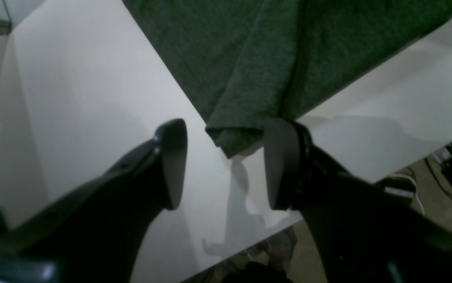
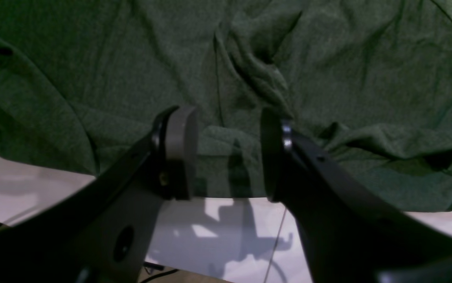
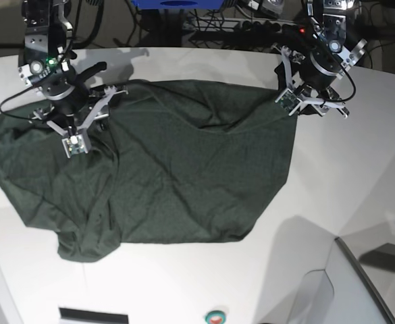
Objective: Layout the t-shirt on the table in an organized manner, then fold the t-shirt properly
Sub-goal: 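Grasp the shirt's shoulder corners with both grippers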
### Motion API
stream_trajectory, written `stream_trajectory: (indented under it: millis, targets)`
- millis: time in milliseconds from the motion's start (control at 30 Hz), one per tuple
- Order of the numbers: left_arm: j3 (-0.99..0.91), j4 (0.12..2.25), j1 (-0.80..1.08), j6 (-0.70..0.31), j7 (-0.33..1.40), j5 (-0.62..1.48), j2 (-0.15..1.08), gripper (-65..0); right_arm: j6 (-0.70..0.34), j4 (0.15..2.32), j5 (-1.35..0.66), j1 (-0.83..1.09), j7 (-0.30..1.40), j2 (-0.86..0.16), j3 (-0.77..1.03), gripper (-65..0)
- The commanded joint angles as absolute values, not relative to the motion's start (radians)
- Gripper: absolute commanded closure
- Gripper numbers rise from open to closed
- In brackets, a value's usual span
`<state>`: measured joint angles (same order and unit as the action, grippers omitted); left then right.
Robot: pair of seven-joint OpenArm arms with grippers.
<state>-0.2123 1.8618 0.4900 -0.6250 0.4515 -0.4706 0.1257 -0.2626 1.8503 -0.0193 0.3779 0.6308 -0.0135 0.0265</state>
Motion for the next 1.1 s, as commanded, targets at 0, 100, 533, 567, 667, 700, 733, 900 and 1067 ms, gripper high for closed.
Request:
stream_trajectory:
  millis: [0,100,533,567,667,700,733,900,1067]
  targets:
    - [-0.216,1.856,0.490,-0.616,0.438,-0.470,0.133,-29.5,-0.268,1.865,-0.024,0.377,0.611,-0.015,0.030,-24.2]
    - [-0.214,1.816,0.473,-0.616,0.438,-0.464,0.147,-29.5,-0.268,1.865,-0.025,0.377,0.611,-0.015,0.030,-24.2]
    - [-0.193,1.750,0.426,-0.613,0.438,-0.466,0.154,-29.5,-0.268,1.865,-0.035,0.390,0.611,-0.015,0.030,-24.2]
    - [-0.193,1.748,0.418,-0.615,0.438,-0.461,0.154,-29.5,-0.268,1.865,-0.035,0.390,0.611,-0.015,0.030,-24.2]
    - [-0.166,1.747,0.412,-0.615,0.438,-0.461,0.154,-29.5,-0.268,1.865,-0.035,0.390,0.611,-0.015,0.030,-24.2]
    - [-0.157,1.747,0.410,-0.615,0.438,-0.467,0.154,-29.5,-0.268,1.865,-0.035,0.390,0.611,-0.015,0.030,-24.2]
    - [-0.151,1.742,0.409,-0.615,0.438,-0.469,0.154,-29.5,-0.268,1.865,-0.035,0.390,0.611,-0.015,0.030,-24.2]
    - [-0.137,1.713,0.404,-0.611,0.438,-0.469,0.153,-29.5,-0.268,1.865,-0.035,0.390,0.611,-0.015,0.030,-24.2]
    - [-0.139,1.682,0.378,-0.610,0.438,-0.469,0.153,-29.5,-0.271,1.865,-0.035,0.390,0.611,-0.012,0.059,-24.2]
